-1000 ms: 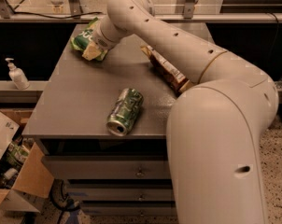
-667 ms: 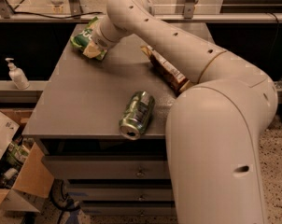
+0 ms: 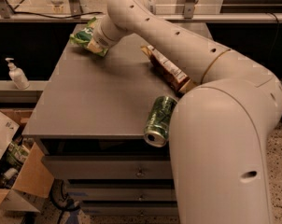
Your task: Pick green rice chip bag
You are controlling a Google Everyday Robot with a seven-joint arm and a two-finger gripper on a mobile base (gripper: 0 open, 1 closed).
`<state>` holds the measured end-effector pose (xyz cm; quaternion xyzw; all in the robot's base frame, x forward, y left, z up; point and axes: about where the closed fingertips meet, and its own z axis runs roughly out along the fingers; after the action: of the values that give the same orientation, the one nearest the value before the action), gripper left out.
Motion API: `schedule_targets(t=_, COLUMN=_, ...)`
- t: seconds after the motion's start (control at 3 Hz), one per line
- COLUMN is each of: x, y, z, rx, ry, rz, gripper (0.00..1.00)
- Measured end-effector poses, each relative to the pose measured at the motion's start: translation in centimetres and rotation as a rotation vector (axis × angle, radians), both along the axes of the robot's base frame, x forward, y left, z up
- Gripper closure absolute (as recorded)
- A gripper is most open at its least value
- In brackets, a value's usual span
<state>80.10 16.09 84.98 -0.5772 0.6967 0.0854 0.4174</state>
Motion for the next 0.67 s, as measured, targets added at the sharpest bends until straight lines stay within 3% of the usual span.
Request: schedule_targets(t=0.67, x=0.0, y=-2.2, z=2.2, rx=-0.001, ry=-0.047, rz=-0.053, gripper=1.0)
